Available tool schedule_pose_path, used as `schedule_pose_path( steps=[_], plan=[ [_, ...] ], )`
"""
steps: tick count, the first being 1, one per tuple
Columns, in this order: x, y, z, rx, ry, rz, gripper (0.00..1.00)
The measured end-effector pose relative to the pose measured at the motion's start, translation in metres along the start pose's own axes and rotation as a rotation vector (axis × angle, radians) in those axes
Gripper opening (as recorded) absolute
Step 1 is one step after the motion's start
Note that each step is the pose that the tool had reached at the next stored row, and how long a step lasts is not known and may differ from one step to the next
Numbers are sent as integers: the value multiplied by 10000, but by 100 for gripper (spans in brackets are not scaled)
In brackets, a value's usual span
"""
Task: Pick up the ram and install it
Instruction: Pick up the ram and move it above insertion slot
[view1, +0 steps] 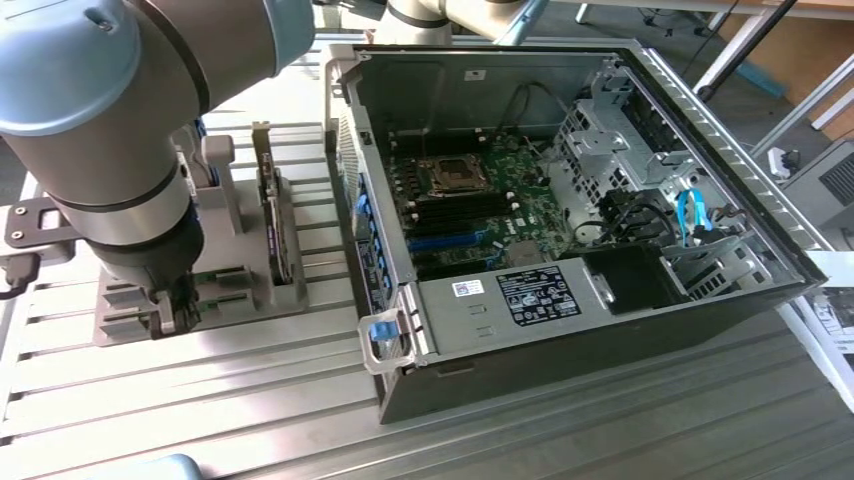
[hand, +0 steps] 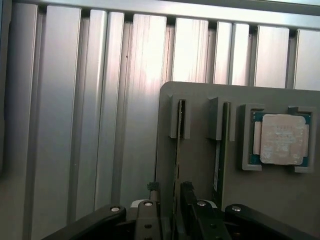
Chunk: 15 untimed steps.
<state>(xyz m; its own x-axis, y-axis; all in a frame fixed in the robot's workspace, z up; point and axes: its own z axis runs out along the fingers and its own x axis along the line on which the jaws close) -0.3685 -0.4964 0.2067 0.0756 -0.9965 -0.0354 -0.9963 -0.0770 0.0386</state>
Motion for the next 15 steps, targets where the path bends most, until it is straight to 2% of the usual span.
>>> schedule_pose_path(
  steps=[15],
  plan=[
    [-1,27,28,2,1,0,30]
  ],
)
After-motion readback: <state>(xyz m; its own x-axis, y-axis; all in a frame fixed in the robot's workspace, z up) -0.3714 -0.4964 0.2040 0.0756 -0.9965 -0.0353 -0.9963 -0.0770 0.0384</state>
